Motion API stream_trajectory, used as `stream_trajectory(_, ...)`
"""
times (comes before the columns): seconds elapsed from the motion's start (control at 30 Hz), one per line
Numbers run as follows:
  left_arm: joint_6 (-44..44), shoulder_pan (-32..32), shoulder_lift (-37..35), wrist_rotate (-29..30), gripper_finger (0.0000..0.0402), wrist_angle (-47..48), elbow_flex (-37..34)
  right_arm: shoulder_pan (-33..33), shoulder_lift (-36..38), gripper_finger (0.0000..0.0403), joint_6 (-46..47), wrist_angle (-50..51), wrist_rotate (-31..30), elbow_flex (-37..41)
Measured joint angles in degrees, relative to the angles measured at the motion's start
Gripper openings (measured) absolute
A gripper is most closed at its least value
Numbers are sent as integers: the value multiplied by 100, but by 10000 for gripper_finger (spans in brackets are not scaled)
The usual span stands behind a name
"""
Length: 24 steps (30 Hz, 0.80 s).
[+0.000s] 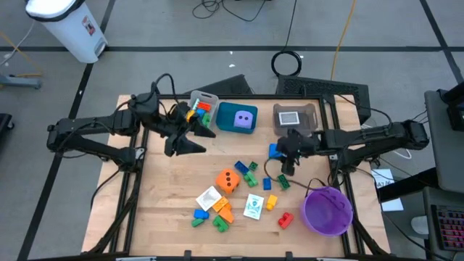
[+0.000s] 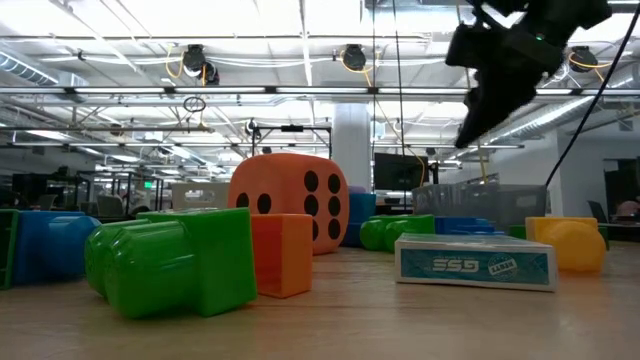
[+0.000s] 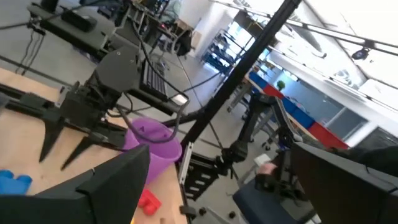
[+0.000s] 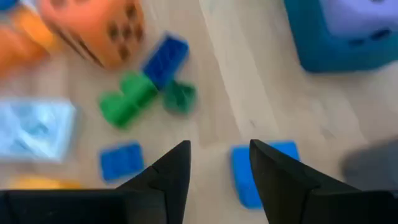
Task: Pick & Place Toys
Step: Put the blue game piece into the gray bin
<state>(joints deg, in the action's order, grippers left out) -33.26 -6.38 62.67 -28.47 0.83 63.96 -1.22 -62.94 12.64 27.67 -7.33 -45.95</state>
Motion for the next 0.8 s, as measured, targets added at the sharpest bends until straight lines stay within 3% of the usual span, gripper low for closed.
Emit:
stream_trajectory(0.23,145,-13,-2,180,397,20,0,129,0,162,15,252,45,0)
stream_trajectory(0.5,338,-24,-2,822,397,12,0,852,0,211,25,-88,907,0)
stream_trajectory(0.67,253,-161,-2,870,397,-161,0,1142,0,246,43,-945,1606,0)
stream_trajectory(0.8,247,-338,-2,872,397,-267,0,1167,-157,270,-128,-1011,1675,-232)
